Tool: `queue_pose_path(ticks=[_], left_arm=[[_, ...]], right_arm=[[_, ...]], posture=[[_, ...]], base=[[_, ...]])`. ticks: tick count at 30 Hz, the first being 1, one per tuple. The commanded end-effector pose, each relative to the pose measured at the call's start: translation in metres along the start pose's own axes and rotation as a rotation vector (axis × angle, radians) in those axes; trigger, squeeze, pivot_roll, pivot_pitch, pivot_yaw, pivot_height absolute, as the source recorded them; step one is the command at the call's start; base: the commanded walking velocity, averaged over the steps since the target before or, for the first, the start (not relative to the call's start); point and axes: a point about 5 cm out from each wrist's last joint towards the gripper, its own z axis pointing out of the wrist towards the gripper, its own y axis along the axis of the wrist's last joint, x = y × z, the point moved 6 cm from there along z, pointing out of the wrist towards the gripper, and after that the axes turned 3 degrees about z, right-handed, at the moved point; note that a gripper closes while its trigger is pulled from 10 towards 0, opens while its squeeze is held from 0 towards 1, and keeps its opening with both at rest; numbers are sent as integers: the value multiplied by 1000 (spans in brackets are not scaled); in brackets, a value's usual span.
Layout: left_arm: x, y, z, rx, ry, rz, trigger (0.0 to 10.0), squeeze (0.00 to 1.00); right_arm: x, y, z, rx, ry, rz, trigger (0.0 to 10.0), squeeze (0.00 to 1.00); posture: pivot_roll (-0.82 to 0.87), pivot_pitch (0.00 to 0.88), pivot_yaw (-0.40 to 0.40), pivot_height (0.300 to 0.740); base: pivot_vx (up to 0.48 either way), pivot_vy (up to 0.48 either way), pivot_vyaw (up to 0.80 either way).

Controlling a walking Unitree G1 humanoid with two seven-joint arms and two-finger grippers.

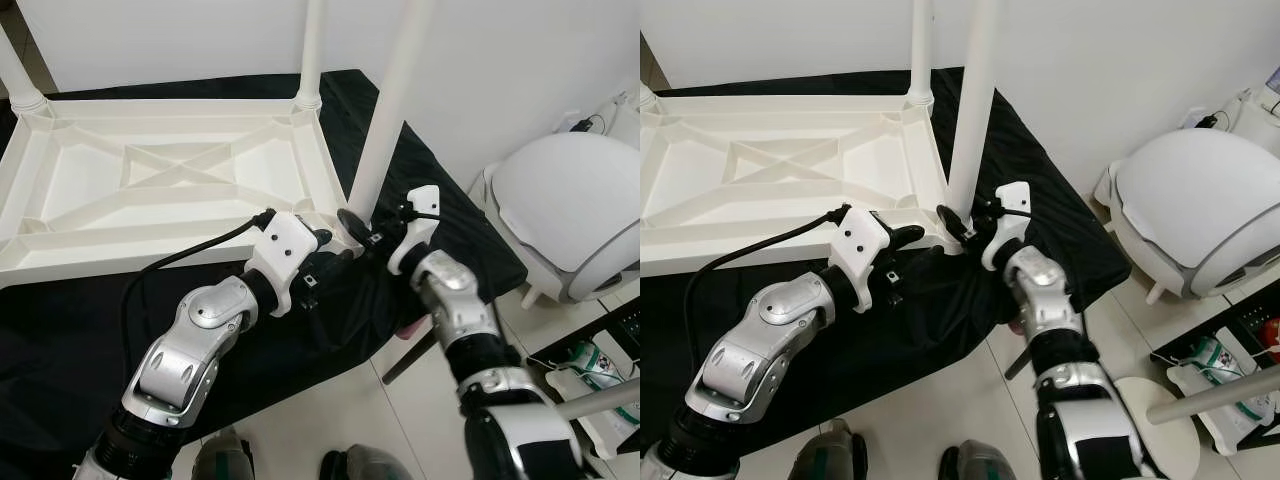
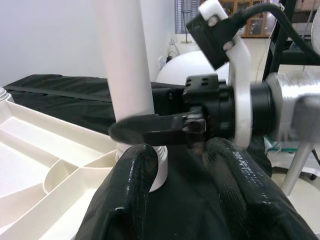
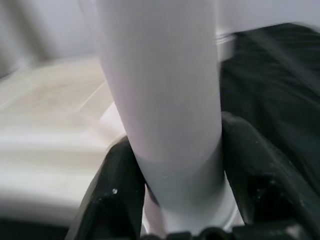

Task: Building children table

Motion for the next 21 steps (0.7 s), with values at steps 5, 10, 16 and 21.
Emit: queue_pose_path(ticks=[5,10,16,21], left_arm=[[-4,1,1,3,-12,-2,10000,0],[-4,0,1,3,-14,-3,10000,0],[-4,1,2,1,-16,-2,10000,0],[-3,0,2,2,-14,0,10000,0]], right_arm=[[-2,-8,-9,36,-197,51,0,0],[2,-5,-11,33,-185,29,0,0],[4,3,-11,44,-142,61,10000,1000],[-1,11,-9,33,-67,50,10000,1000]], posture=[[-19,30,-65,740],[-28,30,-61,740],[-25,27,-63,740],[-24,25,-67,740]], base=[[0,0,0],[0,0,0],[0,0,0],[0,0,0]])
